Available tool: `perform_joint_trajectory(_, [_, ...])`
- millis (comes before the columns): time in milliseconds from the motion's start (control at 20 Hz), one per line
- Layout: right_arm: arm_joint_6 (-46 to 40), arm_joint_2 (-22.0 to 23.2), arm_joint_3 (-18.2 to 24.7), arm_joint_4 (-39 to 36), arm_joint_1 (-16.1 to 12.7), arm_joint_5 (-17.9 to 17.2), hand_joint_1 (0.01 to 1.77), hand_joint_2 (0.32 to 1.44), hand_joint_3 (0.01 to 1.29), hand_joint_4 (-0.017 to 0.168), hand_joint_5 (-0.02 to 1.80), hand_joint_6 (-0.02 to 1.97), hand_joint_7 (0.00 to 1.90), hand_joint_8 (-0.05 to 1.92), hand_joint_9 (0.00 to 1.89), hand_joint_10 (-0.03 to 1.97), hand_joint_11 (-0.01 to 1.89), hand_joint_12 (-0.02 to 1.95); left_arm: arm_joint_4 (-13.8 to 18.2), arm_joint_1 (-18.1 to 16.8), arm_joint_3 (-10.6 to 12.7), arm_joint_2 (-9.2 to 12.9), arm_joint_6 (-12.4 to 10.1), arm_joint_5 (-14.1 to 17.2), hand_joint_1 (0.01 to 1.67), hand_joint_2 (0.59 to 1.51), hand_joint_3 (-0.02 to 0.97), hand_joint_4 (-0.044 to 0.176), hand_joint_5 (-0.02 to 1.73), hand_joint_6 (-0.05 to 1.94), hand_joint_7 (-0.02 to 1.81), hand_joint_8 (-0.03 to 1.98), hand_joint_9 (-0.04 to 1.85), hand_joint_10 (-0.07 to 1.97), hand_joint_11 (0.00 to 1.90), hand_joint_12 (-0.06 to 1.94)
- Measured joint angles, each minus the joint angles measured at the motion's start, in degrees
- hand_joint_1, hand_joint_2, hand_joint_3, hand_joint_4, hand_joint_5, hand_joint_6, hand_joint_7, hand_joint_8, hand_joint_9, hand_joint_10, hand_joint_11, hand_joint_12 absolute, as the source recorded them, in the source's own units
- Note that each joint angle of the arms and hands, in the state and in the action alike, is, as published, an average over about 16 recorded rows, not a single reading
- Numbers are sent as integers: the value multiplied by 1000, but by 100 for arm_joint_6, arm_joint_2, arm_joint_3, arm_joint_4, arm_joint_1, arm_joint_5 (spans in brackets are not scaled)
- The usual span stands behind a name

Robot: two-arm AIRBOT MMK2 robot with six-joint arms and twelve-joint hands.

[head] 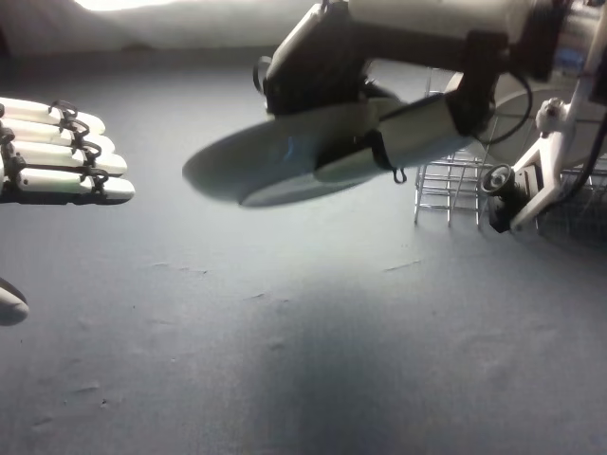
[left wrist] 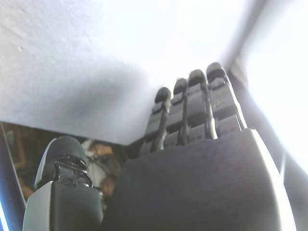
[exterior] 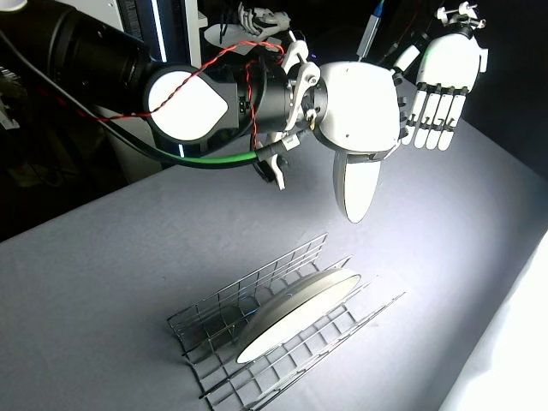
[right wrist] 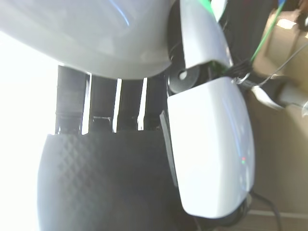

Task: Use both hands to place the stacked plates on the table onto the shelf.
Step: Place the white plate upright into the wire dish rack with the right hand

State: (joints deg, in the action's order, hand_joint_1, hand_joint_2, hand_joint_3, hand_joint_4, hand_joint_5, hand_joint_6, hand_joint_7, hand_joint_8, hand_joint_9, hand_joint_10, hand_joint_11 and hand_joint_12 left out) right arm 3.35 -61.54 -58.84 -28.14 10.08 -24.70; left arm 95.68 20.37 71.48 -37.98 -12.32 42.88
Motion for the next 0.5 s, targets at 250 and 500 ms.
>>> perform_joint_trajectory(250, [-47,199,146,736,-128,119,1361,1041,13,-10,846,995,916,1036,977,1311,894,1699,16,2,31,-3,0,-6,13,1115,18,6,22,7,19,0,20,6,22,11])
perform_joint_trajectory(500, [-77,395,250,1426,-213,233,1412,1065,13,-10,777,1121,800,1104,829,1279,785,1656,36,3,53,-9,0,-13,13,1116,19,6,22,8,19,0,18,5,22,11])
